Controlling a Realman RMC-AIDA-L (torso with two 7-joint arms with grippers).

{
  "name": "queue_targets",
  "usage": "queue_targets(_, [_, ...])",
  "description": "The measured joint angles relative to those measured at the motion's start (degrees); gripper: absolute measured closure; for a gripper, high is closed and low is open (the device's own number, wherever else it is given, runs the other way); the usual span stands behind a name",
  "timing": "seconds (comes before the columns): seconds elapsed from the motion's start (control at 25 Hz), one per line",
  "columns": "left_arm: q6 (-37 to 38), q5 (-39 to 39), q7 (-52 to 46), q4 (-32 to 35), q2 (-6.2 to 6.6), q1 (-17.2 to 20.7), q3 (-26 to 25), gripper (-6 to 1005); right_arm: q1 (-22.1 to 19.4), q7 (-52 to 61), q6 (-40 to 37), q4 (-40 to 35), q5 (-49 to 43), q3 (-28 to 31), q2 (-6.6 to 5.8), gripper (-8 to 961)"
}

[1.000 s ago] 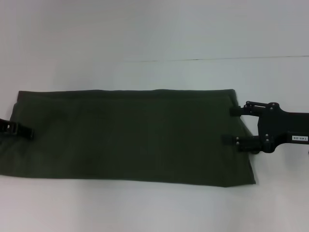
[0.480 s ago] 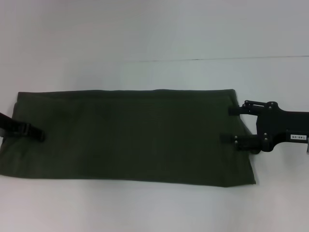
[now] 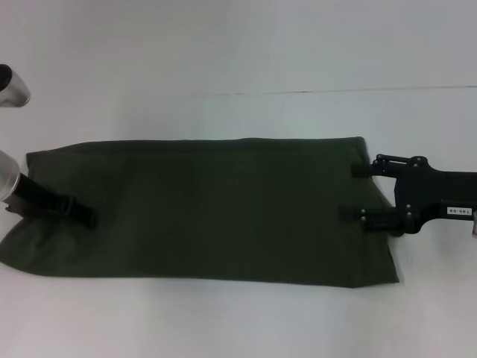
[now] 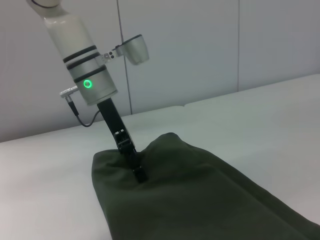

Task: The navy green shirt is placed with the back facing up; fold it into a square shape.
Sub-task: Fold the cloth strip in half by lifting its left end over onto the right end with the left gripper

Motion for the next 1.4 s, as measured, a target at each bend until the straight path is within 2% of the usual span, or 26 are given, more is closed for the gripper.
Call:
queue_targets(0.28, [0.85, 0.04, -1.18, 3.73, 0.29, 0.89, -0.46, 91, 0.17, 0.21, 0.06, -0.05, 0.12, 0.03, -0.07, 77])
queue_targets(1.4, [3.08, 0.03, -1.35, 5.29, 0.42, 0.42, -0.3, 90, 0.29, 0.1, 0.27, -0.07, 0.13, 0.33, -0.09, 78])
